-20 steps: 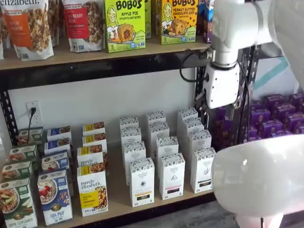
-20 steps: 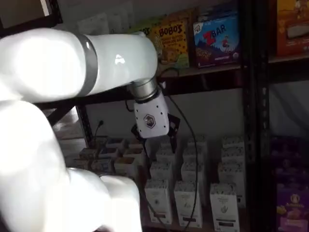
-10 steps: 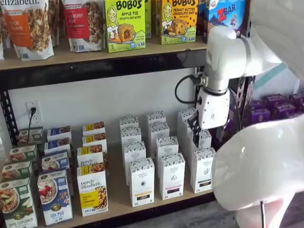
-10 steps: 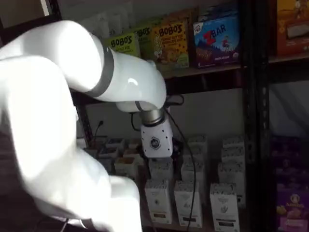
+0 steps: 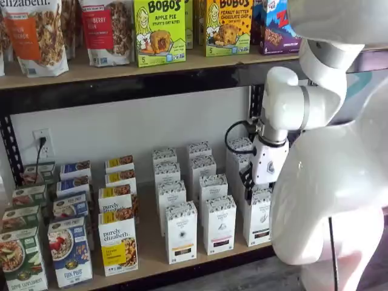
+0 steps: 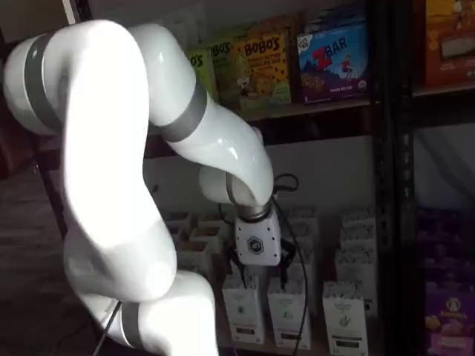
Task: Pick up the white box with a green strip in the middle, on the bottom shelf, the sixth box from the left
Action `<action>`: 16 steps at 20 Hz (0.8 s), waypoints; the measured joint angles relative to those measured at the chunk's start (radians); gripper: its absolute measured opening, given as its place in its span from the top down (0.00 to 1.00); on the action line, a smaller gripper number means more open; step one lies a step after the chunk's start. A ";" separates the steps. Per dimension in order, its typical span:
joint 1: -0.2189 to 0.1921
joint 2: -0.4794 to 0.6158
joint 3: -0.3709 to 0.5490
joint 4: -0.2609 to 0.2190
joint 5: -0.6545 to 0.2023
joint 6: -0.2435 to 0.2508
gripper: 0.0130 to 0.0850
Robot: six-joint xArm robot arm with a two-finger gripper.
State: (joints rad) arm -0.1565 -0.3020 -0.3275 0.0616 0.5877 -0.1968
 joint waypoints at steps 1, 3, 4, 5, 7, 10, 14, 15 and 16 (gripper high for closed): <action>-0.003 0.023 -0.006 -0.008 -0.018 0.002 0.00; -0.012 0.085 -0.023 -0.042 -0.066 0.022 0.00; -0.014 0.109 -0.030 -0.054 -0.082 0.028 0.00; -0.017 0.131 -0.039 -0.063 -0.094 0.034 0.00; -0.023 0.190 -0.064 -0.068 -0.118 0.032 0.00; -0.023 0.281 -0.099 -0.059 -0.171 0.022 0.00; -0.019 0.376 -0.142 -0.026 -0.238 -0.006 0.00; -0.018 0.396 -0.150 -0.011 -0.257 -0.019 0.00; -0.019 0.419 -0.162 -0.023 -0.275 -0.009 0.00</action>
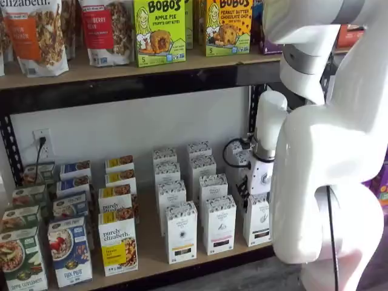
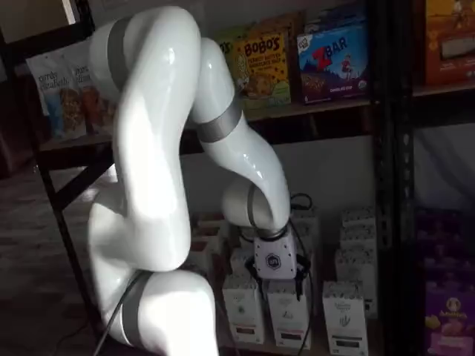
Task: Pick up the white box with a green strip in the middle, on the bottom shelf, the sixth box from the left
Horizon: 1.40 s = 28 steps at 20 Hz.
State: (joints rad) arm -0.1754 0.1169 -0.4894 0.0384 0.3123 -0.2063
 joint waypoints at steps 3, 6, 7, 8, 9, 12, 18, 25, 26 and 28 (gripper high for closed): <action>-0.008 0.053 -0.039 -0.054 -0.008 0.044 0.00; -0.015 0.099 -0.074 -0.087 -0.017 0.067 0.00; -0.018 0.113 -0.086 -0.096 -0.018 0.073 0.00; -0.024 0.132 -0.105 -0.121 -0.019 0.092 0.00; -0.028 0.149 -0.123 -0.132 -0.016 0.098 0.00; -0.038 0.195 -0.179 -0.132 0.004 0.087 0.00; -0.058 0.293 -0.298 -0.116 0.015 0.052 0.00; -0.075 0.430 -0.464 -0.066 0.049 -0.013 0.00; -0.079 0.447 -0.485 -0.064 0.050 -0.018 0.00; -0.085 0.475 -0.522 -0.072 0.061 -0.017 0.00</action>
State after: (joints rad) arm -0.2601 0.5922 -1.0118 -0.0337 0.3728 -0.2228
